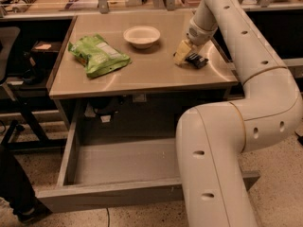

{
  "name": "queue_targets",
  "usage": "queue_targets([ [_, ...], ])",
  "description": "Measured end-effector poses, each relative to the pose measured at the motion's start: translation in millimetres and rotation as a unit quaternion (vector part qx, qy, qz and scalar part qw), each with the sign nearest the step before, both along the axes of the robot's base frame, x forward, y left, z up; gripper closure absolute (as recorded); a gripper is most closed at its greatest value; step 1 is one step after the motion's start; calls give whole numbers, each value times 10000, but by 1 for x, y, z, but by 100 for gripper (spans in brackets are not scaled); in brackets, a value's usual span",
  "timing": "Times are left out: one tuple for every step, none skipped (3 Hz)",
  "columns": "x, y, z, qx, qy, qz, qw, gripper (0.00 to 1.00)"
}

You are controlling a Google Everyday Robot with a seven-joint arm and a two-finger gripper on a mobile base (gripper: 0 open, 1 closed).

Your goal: Place rxbar blueberry into top drawer

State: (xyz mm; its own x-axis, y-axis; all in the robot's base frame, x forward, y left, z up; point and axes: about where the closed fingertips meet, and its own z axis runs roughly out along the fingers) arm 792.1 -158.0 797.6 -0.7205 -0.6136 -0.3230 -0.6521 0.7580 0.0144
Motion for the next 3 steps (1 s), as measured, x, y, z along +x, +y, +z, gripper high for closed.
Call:
queue_targets([
  [0,0,0,0,0,0,10000,88],
  [0,0,0,0,0,0,10000,100],
  [0,0,9,0,0,0,10000,100],
])
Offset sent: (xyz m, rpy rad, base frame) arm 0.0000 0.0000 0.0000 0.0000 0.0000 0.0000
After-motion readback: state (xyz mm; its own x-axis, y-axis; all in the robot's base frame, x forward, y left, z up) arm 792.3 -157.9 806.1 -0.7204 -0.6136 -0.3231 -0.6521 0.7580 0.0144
